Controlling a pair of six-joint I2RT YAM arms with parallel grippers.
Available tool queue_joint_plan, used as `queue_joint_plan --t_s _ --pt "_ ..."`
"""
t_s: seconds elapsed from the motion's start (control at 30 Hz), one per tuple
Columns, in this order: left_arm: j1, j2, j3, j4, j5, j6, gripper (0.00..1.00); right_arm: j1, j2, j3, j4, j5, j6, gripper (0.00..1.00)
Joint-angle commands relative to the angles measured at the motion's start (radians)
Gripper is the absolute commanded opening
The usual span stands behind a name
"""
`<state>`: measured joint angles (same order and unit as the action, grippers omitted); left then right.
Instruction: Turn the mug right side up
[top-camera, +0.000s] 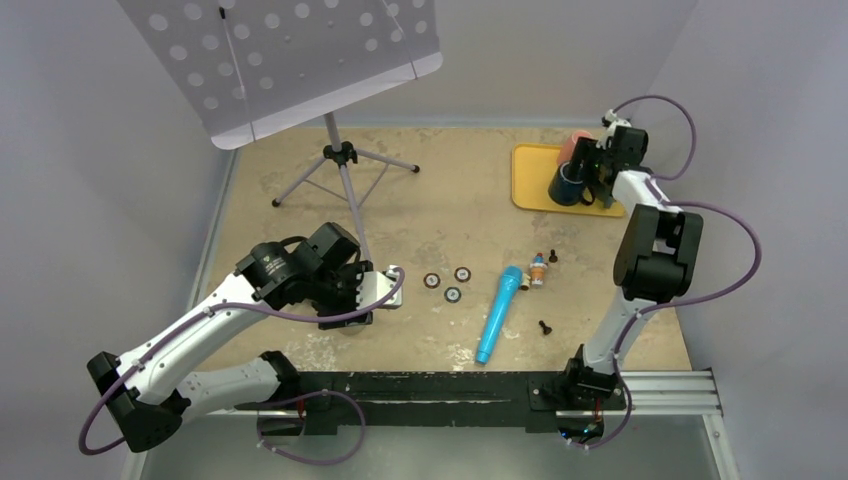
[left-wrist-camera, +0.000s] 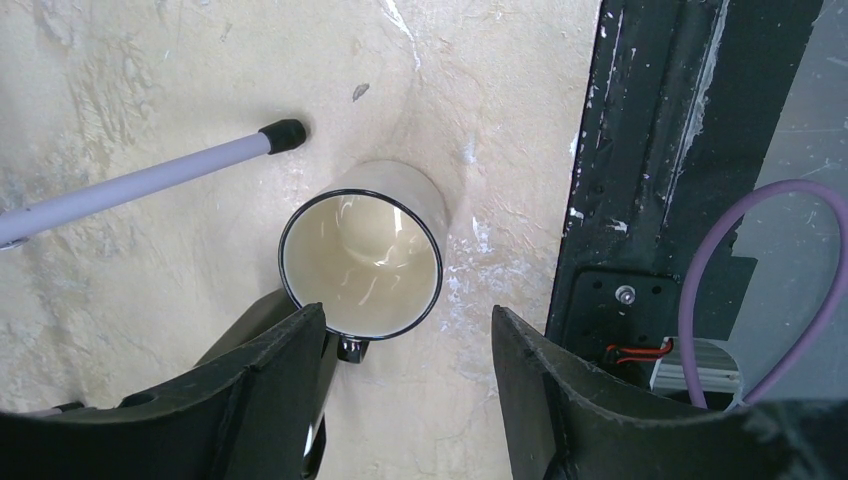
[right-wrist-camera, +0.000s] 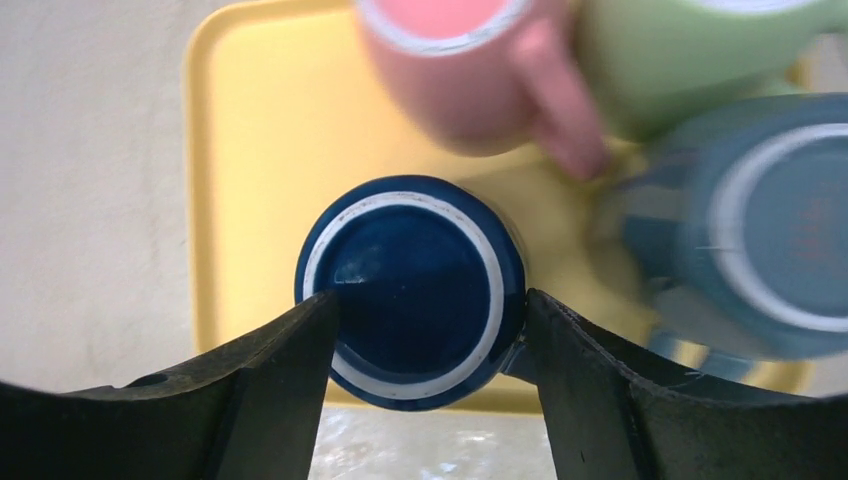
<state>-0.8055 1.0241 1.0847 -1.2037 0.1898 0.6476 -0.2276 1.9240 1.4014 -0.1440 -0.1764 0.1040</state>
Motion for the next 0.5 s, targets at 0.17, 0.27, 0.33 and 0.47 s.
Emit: queue_joint_plan --t_s 0.17,0.27,0.33,0.47 --pt "0.005 -0.014 0.034 -0.012 0.017 0.005 0.66 0.084 -0.126 -0.004 -0.118 -0.170 -0.071 0.81" --pt "0.004 -0.021 0.017 -0.006 0.019 0.012 0.66 0.083 -0.117 0.062 -0.236 -0.196 -0.202 0.88" --pt "0.004 -0.022 0.014 -0.004 0.022 0.016 0.66 0.082 -0.102 0.096 -0.310 -0.212 -0.295 0.88" --pt "0.005 -0.039 0.018 -0.006 0.031 0.034 0.66 0.080 -0.125 0.014 -0.305 -0.274 -0.528 0.87"
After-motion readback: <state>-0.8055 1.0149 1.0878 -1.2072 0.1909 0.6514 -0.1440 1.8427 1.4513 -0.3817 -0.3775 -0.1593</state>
